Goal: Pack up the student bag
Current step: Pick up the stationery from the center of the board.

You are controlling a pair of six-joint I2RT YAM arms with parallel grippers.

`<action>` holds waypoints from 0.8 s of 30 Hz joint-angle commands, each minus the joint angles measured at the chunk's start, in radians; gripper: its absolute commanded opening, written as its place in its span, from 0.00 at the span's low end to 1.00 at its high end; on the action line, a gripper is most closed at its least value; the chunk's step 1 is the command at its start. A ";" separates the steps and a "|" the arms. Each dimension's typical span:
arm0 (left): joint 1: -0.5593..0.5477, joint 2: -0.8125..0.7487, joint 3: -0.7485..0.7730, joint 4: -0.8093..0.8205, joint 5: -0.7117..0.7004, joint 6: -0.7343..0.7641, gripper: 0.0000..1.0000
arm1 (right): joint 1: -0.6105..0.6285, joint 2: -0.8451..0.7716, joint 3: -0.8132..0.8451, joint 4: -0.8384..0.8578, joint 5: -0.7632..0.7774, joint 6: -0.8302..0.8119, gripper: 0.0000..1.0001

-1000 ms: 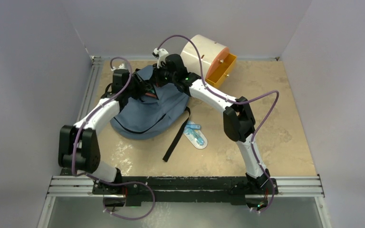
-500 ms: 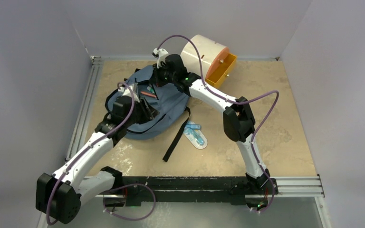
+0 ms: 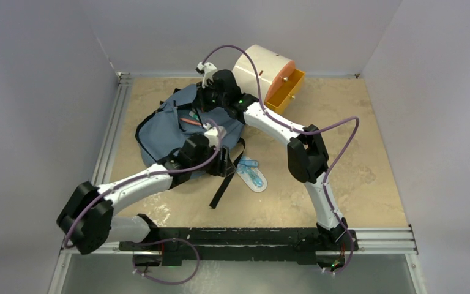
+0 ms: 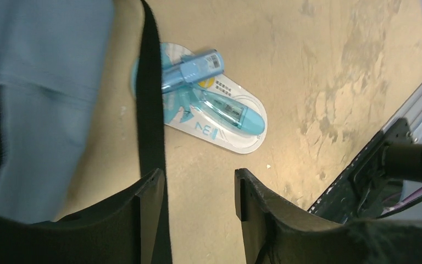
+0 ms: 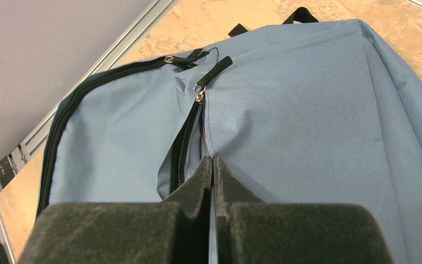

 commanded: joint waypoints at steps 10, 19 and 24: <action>-0.125 0.273 0.185 0.160 0.089 0.269 0.48 | -0.002 -0.069 0.041 0.029 0.010 -0.055 0.00; -0.125 0.428 0.312 0.116 0.081 0.367 0.47 | -0.005 -0.042 0.105 -0.017 0.014 -0.102 0.00; -0.126 0.483 0.358 0.116 0.071 0.414 0.47 | -0.011 -0.010 0.159 -0.045 0.003 -0.127 0.00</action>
